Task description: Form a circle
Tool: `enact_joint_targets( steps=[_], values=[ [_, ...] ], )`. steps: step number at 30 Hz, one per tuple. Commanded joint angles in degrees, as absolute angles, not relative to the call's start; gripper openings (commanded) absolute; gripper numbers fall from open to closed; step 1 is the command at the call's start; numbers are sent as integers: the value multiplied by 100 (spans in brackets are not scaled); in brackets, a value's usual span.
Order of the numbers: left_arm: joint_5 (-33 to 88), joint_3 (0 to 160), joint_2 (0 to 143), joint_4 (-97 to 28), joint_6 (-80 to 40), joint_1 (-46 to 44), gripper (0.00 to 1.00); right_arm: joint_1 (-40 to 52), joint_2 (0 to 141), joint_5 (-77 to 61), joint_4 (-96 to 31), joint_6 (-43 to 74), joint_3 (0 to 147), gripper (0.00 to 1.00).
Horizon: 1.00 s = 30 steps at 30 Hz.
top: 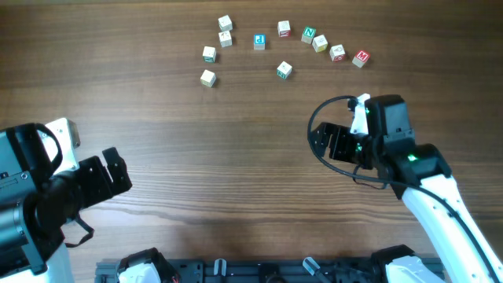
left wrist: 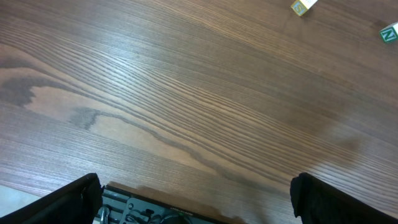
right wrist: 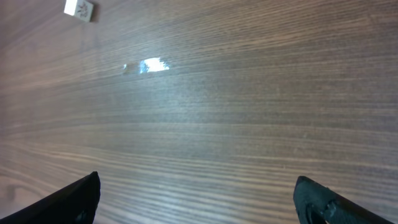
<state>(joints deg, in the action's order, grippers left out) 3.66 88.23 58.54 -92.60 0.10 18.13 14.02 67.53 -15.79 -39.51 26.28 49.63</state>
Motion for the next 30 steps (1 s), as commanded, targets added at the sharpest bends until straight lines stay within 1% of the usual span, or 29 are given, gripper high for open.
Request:
enact_joint_targets(
  steps=[1,7,10,11,13,16,22,27,30],
  values=[
    [311,8790,5811,-9244,-45,1855,100,1428,7199,-1372,-3841,2543,4939,100],
    [311,8790,5811,-9244,-47,1855,100,1431,8058,-1374,-3815,2451,4939,100],
    [311,8790,5811,-9244,-47,1855,100,1428,8324,-1302,-3710,2032,4939,100],
    [311,8790,5811,-9244,-45,1855,100,1428,8355,-1168,-3667,1957,4939,100],
    [311,8790,5811,-9244,-47,1855,100,1424,8335,-355,-3520,1957,4952,100],
    [311,8790,5811,-9244,-47,1855,100,1411,8322,405,-3435,1984,5035,100],
    [311,8790,5811,-9244,-45,1855,100,1041,8324,556,-3413,1839,5218,100],
    [311,8790,5811,-9244,-45,1855,100,593,8326,556,-3398,1210,5295,100],
    [311,8790,5811,-9244,-47,1855,100,322,8326,556,-3400,563,5295,100]
  ],
)
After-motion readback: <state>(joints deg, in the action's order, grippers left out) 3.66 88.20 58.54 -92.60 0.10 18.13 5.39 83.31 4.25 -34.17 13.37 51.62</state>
